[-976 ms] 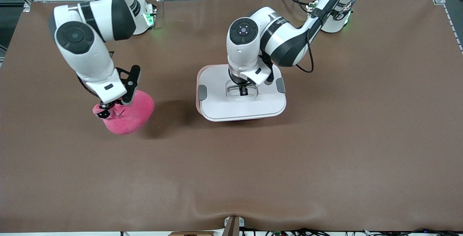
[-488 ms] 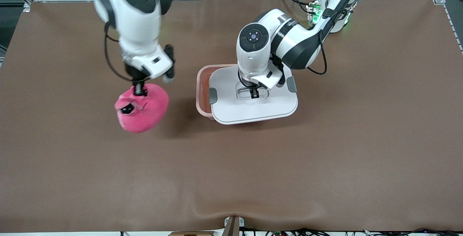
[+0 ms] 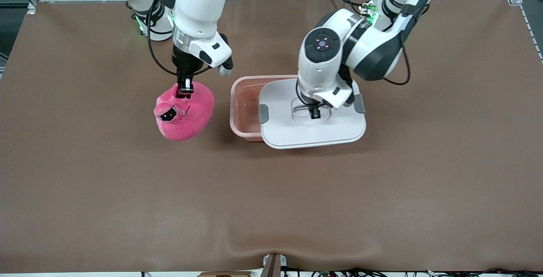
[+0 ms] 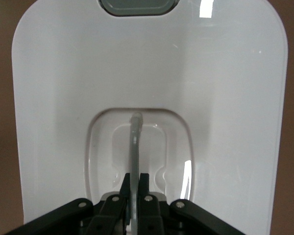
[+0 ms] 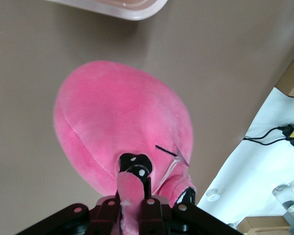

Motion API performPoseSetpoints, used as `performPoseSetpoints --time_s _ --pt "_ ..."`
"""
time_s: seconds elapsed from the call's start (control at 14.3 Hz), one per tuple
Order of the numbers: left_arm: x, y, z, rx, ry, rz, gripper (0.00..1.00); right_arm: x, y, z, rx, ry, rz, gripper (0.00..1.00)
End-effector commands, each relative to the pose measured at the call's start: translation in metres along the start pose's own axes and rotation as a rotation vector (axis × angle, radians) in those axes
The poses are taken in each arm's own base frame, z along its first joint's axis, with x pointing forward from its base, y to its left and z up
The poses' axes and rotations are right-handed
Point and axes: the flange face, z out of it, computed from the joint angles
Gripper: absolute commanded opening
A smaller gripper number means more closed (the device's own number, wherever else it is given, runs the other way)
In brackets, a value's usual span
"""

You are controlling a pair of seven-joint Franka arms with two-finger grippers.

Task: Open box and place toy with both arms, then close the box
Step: 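Lift the lid off with the left gripper while the right lifts the toy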

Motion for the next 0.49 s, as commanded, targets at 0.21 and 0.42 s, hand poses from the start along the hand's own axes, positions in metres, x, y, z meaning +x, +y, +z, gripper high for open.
performPoseSetpoints --time_s 0.21,0.42 --pt "0.062 0.001 -0.02 -0.017 0.02 0.049 0.0 -0.005 0.005 -0.008 -0.03 -0.035 -0.109 0.0" --pt "0.09 0.003 -0.02 -0.009 0.032 0.072 0.0 0.034 -0.007 -0.023 -0.088 -0.091 -0.24 0.0"
